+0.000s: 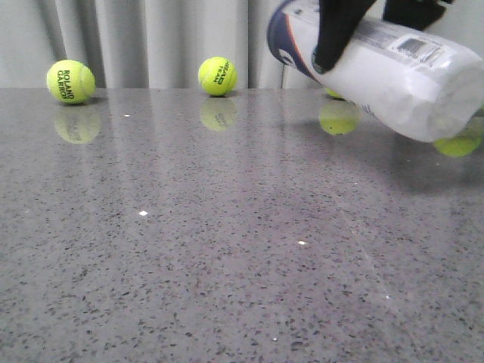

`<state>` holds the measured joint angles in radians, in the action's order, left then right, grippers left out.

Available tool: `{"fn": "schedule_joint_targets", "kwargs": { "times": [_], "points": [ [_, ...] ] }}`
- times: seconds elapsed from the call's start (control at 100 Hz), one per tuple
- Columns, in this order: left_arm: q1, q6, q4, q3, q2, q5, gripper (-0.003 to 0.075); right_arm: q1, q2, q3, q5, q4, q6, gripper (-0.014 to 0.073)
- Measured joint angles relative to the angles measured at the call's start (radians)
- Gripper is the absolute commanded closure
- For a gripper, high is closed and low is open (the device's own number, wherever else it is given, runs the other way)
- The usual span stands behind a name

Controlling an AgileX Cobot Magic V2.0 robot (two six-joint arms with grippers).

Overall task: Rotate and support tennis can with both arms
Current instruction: 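Lift the can with the right gripper and carry it toward the center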

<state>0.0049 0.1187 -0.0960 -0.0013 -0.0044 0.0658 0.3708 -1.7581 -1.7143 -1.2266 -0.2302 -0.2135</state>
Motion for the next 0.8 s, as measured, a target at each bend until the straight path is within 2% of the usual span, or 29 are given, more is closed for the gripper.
{"fn": "schedule_joint_targets", "kwargs": {
  "times": [0.29,0.41,0.55,0.8],
  "points": [
    [0.000,0.000,0.000,0.000,0.000,0.000,0.0740,0.152,-0.002,-0.059,-0.014,0.000,-0.574,0.0267],
    [0.000,0.000,0.000,0.000,0.000,0.000,0.0740,0.200,-0.014,-0.059,-0.017,0.000,-0.736,0.0267],
    [0.000,0.000,0.000,0.000,0.000,0.000,0.0740,0.229,-0.045,-0.059,-0.017,0.020,-0.820,0.0267],
    [0.000,0.000,0.000,0.000,0.000,0.000,0.0740,0.240,-0.122,-0.059,-0.017,0.071,-0.884,0.0267]
  ]
}}
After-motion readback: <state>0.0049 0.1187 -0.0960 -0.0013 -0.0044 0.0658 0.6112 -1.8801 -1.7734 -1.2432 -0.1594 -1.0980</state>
